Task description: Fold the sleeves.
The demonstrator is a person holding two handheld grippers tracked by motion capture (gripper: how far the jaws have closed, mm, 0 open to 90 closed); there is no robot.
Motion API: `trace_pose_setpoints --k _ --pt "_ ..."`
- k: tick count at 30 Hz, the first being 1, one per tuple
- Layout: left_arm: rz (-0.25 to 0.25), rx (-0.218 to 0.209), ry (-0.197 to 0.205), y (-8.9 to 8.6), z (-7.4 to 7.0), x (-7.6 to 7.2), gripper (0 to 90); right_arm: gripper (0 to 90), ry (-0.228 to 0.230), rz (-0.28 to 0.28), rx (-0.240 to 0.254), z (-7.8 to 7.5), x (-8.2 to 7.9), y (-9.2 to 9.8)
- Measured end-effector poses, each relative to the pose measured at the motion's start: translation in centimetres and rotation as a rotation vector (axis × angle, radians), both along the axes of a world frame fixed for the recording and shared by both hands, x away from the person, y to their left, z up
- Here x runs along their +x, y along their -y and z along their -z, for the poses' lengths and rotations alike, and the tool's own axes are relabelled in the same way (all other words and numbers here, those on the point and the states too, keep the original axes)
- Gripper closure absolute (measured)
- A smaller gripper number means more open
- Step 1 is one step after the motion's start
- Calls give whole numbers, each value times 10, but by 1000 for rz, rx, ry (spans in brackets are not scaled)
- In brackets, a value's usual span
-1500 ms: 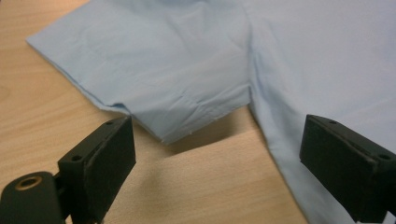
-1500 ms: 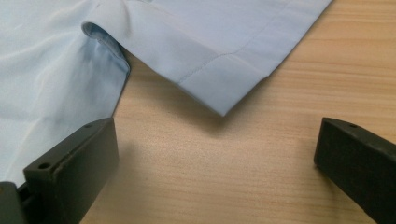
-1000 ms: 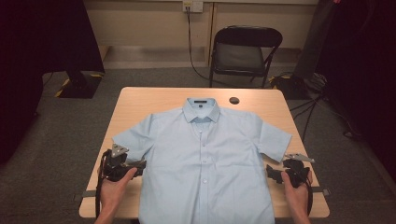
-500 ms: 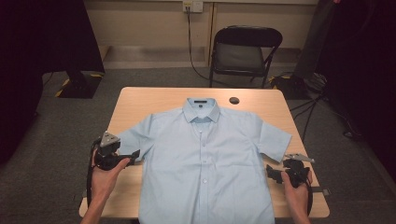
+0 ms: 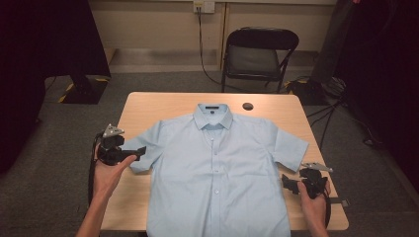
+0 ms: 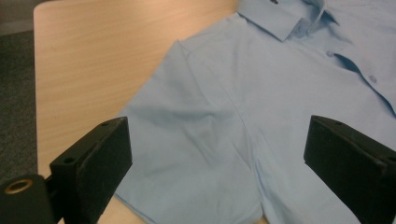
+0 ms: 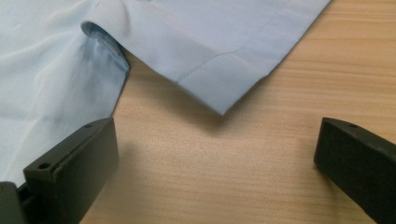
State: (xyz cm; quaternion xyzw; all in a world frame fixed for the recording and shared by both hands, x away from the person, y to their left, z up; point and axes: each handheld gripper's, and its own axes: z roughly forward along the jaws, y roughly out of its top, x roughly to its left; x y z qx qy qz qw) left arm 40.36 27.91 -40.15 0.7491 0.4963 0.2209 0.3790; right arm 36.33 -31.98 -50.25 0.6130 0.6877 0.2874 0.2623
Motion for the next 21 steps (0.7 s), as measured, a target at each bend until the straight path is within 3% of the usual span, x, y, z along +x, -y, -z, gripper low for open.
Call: trace_pose_setpoints --k 2,7,9,12,14,16,21 --pt "-18 11 26 0 -5 4 98 0 0 0 0 0 0 0" --pt "-26 -8 20 -3 -3 17 109 0 0 0 0 0 0 0" --pt "-39 14 17 -5 3 21 109 0 0 0 0 0 0 0" --pt "-31 9 -11 -9 14 26 104 0 0 0 0 0 0 0" --pt "-48 -1 -1 -13 20 27 119 0 0 0 0 0 0 0" --pt "-43 16 -33 -14 27 30 123 0 0 0 0 0 0 0" --pt "-78 41 -20 -22 39 33 155 0 0 0 0 0 0 0"
